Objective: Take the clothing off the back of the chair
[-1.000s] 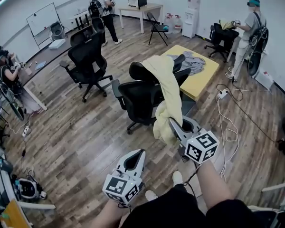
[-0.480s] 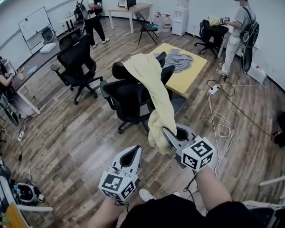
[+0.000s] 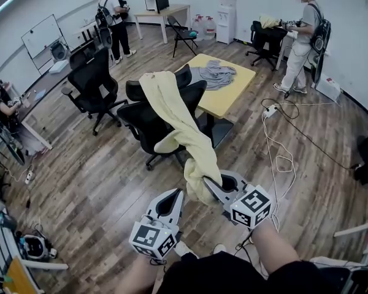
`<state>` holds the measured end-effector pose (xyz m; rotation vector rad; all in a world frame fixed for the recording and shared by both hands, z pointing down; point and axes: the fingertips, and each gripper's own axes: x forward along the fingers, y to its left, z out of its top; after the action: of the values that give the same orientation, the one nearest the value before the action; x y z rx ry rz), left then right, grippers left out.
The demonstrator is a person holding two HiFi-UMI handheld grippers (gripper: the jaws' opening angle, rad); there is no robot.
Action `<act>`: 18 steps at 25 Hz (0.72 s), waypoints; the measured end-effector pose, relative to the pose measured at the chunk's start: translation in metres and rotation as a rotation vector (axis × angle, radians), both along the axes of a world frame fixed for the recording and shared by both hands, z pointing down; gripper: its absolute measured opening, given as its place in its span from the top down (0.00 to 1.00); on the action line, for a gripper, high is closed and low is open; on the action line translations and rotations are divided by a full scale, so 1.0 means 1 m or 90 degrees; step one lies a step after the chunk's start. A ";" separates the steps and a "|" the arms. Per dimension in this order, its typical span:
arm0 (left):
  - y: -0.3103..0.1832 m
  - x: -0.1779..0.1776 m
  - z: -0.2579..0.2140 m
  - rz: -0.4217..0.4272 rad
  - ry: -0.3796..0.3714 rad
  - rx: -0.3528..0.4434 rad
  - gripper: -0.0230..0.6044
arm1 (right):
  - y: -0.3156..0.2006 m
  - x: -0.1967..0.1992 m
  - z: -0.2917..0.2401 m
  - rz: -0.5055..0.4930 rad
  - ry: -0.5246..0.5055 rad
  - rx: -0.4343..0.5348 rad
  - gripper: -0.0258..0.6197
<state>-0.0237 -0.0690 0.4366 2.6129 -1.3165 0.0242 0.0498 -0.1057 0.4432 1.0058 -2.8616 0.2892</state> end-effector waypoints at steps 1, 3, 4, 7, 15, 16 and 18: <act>0.003 0.008 0.000 0.001 0.000 0.000 0.94 | 0.006 0.007 0.001 -0.006 0.003 0.003 0.85; 0.010 0.026 0.000 0.003 0.001 0.000 0.94 | 0.018 0.021 0.003 -0.013 0.009 0.003 0.85; 0.013 0.035 0.000 0.005 0.002 0.000 0.94 | 0.023 0.029 0.003 -0.014 0.012 0.000 0.85; 0.022 0.057 0.001 0.009 0.004 -0.001 0.94 | 0.037 0.048 0.007 -0.015 0.021 -0.004 0.85; 0.046 0.093 0.003 -0.001 0.008 0.000 0.94 | 0.063 0.084 0.011 -0.019 0.024 -0.009 0.85; 0.049 0.094 0.003 -0.003 0.007 0.000 0.94 | 0.064 0.084 0.013 -0.019 0.025 -0.011 0.85; 0.053 0.093 0.004 -0.009 0.005 0.000 0.94 | 0.067 0.084 0.017 -0.023 0.027 -0.016 0.85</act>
<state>0.0695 -0.0159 0.4411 2.6009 -1.3332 0.0121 0.1342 -0.0384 0.4602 0.9430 -2.8279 0.2977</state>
